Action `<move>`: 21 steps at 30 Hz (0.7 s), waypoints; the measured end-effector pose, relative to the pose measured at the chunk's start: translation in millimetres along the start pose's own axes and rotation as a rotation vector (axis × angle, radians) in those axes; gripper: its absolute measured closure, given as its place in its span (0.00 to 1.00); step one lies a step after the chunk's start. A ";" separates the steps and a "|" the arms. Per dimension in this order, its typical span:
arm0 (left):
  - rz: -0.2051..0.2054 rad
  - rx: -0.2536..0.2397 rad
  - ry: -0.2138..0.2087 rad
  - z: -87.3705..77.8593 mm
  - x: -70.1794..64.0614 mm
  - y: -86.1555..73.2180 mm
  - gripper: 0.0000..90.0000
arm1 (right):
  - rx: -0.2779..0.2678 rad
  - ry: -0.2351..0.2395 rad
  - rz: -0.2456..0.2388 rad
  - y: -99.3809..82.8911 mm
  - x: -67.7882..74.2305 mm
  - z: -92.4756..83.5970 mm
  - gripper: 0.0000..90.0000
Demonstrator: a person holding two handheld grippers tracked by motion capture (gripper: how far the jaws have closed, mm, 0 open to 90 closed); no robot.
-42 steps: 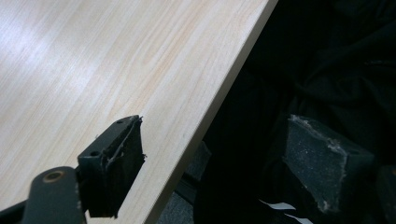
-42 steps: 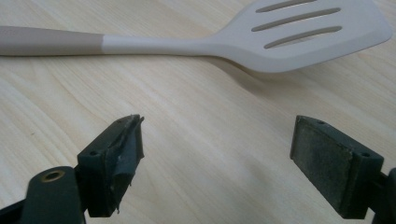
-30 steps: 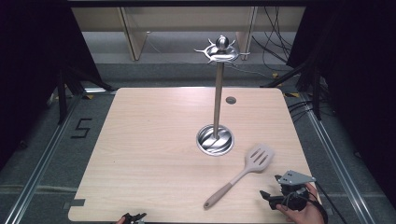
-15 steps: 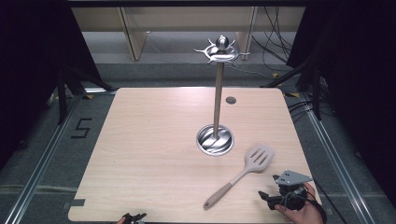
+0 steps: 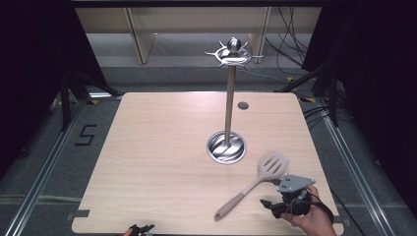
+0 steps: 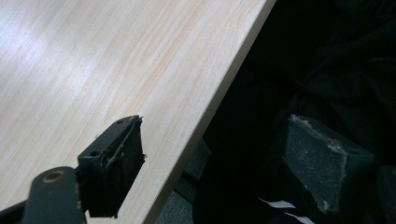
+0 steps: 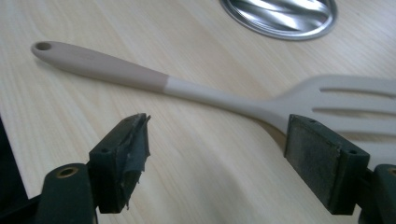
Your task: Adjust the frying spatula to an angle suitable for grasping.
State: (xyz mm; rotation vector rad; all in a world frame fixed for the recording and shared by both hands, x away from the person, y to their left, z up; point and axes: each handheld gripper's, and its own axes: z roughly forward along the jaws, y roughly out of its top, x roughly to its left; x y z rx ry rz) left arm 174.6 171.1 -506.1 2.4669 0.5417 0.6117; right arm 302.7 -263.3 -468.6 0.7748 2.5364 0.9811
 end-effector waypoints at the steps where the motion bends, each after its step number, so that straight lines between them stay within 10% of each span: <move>1: 0.000 0.000 0.000 0.0 0.0 0.0 0.21 | 0.000 0.000 0.000 0.0 0.0 0.0 0.27; 21: 0.000 0.000 -0.001 -0.2 -0.1 0.0 0.21 | 0.128 0.133 -0.211 45.2 15.6 54.9 0.34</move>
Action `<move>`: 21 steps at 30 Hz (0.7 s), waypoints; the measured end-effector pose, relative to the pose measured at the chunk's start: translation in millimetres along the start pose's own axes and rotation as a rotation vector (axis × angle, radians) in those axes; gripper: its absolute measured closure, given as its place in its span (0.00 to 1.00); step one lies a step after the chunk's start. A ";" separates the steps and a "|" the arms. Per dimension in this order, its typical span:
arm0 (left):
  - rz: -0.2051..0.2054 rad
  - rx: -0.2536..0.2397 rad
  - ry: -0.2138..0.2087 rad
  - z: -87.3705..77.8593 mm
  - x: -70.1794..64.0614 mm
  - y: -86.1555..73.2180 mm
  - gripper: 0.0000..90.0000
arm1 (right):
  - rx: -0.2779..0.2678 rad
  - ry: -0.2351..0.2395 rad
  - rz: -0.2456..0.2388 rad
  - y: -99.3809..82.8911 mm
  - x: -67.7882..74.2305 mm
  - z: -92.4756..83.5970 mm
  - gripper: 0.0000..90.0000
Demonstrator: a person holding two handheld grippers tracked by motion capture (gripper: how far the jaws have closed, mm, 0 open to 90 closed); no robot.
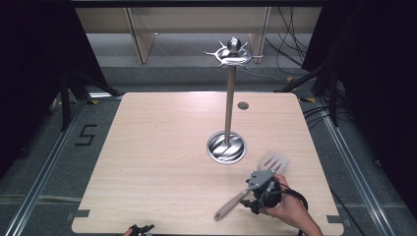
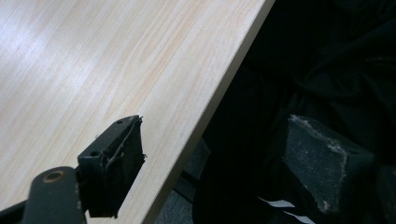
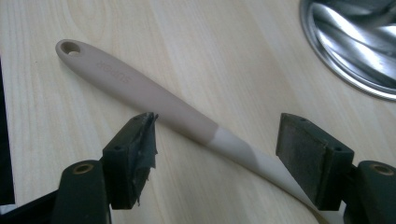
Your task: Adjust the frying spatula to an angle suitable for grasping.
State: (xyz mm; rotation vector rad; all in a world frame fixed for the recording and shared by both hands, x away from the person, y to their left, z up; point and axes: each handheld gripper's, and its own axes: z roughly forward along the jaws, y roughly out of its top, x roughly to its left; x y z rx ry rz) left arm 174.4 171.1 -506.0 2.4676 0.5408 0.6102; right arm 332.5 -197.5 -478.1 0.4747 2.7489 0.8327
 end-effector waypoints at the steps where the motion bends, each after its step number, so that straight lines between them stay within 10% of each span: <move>1: 0.000 -0.001 -0.001 0.0 -0.3 0.0 0.21 | 0.016 0.016 -0.014 1.5 -0.4 3.7 0.34; 21: -0.001 -0.002 -0.001 -0.5 0.0 -0.1 0.21 | 0.071 0.094 -0.067 7.5 -1.8 21.4 0.37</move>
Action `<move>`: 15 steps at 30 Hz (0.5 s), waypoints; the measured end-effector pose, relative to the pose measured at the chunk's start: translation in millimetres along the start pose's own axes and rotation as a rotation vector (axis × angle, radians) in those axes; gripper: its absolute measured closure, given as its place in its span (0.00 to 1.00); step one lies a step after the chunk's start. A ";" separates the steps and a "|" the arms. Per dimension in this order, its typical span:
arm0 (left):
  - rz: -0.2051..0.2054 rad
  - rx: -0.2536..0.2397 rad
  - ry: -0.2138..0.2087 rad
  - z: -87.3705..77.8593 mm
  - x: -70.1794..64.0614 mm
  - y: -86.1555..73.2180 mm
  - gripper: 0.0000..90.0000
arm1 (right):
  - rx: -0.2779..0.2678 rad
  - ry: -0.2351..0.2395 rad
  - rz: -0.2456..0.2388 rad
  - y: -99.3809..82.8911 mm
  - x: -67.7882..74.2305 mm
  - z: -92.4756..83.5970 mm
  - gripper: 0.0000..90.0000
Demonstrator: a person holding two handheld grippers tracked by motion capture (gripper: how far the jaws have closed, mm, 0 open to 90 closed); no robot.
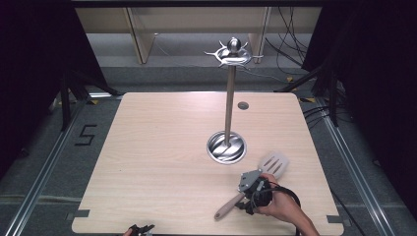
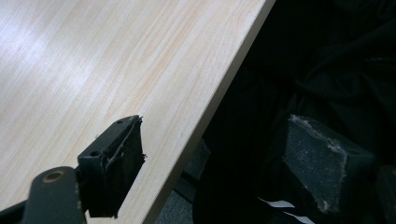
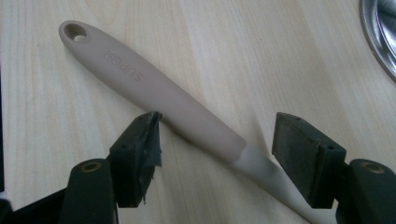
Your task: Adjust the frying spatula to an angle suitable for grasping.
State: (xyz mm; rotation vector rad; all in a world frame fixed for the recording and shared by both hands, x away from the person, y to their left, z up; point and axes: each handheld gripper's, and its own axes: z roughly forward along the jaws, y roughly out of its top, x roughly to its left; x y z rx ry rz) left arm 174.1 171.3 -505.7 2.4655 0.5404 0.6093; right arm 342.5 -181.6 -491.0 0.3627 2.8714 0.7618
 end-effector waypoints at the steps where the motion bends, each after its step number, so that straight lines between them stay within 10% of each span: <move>1: 0.000 0.000 0.000 0.0 0.0 0.0 0.21 | 0.000 0.000 0.000 0.0 0.0 0.0 0.37; 15: 0.001 0.001 0.000 -0.2 -0.1 0.0 0.21 | 0.036 0.049 -0.002 5.8 -3.2 5.4 0.41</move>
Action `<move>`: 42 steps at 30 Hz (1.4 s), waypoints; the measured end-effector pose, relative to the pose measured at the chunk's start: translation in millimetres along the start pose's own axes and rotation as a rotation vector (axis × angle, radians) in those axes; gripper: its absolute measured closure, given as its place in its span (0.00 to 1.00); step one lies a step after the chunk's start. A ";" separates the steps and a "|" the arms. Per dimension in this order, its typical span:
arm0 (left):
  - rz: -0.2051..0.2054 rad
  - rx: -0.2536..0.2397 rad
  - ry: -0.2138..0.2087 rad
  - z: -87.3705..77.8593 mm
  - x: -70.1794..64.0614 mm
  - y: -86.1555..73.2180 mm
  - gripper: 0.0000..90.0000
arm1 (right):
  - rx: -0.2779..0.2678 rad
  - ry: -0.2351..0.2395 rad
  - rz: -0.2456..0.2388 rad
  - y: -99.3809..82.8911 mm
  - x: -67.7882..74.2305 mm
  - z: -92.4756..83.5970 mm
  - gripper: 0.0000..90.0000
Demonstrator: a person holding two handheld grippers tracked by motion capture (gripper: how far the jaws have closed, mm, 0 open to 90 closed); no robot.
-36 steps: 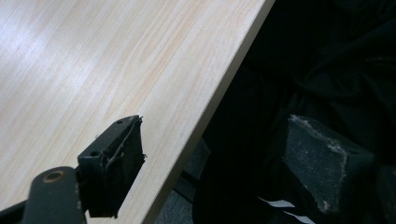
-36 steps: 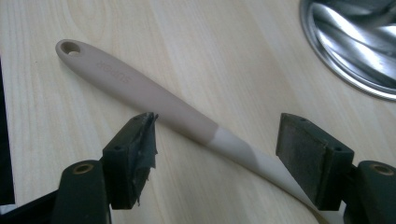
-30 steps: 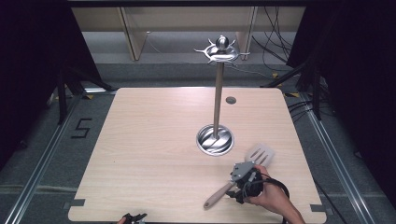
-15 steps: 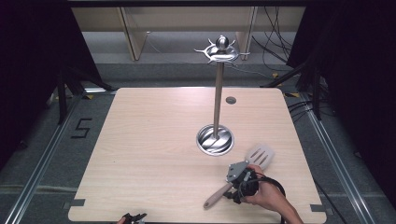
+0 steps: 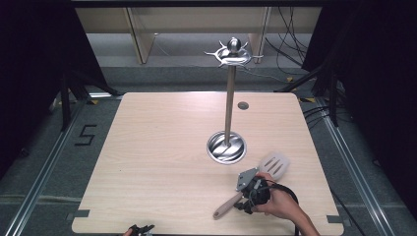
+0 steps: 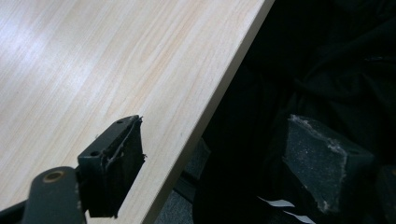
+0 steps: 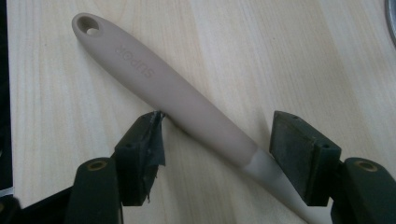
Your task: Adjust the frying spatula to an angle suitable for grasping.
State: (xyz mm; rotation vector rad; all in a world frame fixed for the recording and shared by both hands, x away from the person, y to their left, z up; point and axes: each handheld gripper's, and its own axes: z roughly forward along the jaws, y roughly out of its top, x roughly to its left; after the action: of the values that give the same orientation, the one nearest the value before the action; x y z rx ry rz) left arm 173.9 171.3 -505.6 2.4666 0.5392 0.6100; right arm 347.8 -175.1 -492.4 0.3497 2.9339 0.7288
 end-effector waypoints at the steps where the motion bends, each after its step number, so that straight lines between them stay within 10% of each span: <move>1: 0.000 0.000 0.000 0.0 0.0 0.0 0.21 | 0.035 -0.009 0.028 2.7 2.7 -1.3 0.42; 15: 0.001 0.002 0.002 0.2 -0.6 -0.1 0.21 | 0.168 -0.045 0.039 14.4 4.0 -4.8 0.59; 19: 0.001 0.001 0.001 0.1 -0.4 -0.1 0.21 | 0.259 -0.072 0.132 21.2 8.9 -6.5 0.65; 22: 0.000 0.000 0.002 0.0 -0.4 -0.2 0.21 | 0.244 -0.063 0.066 22.3 4.1 -5.0 0.68; 26: 0.004 0.002 -0.003 0.1 -0.6 -0.2 0.21 | 0.296 -0.082 0.169 23.1 7.2 -7.7 0.73; 37: 0.003 0.006 0.004 0.6 -0.9 -0.4 0.21 | 0.317 -0.003 -0.015 24.4 -11.8 -4.8 0.79; 42: 0.006 0.006 0.003 0.4 -1.1 -0.2 0.21 | 0.373 0.020 0.021 30.5 -10.1 -3.8 0.80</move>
State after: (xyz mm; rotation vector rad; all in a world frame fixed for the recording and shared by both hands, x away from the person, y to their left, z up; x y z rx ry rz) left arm 173.2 170.9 -506.3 2.4743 0.5358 0.6154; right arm 363.1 -153.1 -474.2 0.4028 3.0807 0.1808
